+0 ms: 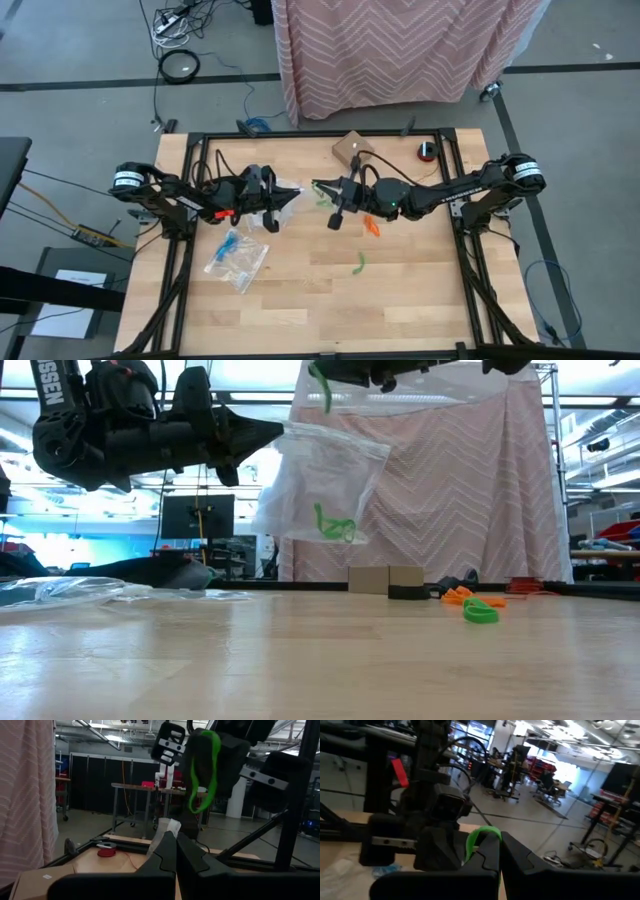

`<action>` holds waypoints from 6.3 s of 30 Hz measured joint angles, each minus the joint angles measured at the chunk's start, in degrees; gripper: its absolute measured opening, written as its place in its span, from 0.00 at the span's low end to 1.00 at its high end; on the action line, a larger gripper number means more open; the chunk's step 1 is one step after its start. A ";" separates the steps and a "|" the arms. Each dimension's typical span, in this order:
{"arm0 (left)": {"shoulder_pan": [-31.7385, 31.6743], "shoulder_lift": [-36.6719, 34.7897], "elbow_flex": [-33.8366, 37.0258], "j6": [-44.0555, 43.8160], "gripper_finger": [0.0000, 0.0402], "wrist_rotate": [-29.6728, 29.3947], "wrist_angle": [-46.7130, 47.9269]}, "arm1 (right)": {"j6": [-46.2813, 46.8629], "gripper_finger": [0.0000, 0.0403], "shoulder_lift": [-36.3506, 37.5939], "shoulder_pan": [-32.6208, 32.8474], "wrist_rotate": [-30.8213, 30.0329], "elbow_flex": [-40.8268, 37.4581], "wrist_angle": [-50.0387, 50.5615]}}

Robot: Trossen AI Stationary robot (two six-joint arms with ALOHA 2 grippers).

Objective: Sort rubber bands
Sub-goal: Put the green rubber band into the transparent zip bag

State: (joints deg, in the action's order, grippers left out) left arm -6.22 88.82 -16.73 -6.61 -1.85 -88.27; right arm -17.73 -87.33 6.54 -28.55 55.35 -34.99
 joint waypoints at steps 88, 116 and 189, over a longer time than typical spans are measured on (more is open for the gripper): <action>0.00 -0.04 -1.95 0.31 0.01 -1.61 -1.77 | 15.09 0.00 -0.68 -1.31 -9.28 0.02 8.54; -0.11 -0.02 -2.12 1.11 0.01 -1.57 -0.62 | 19.57 0.15 -0.68 -2.20 1.29 0.02 19.76; -0.16 0.00 -5.29 4.52 0.01 -5.77 6.73 | 20.52 0.34 1.44 0.95 0.09 0.04 24.80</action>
State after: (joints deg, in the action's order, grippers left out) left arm -6.38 88.82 -22.02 -2.09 -7.62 -81.54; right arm 2.79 -85.89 7.49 -28.46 55.40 -10.19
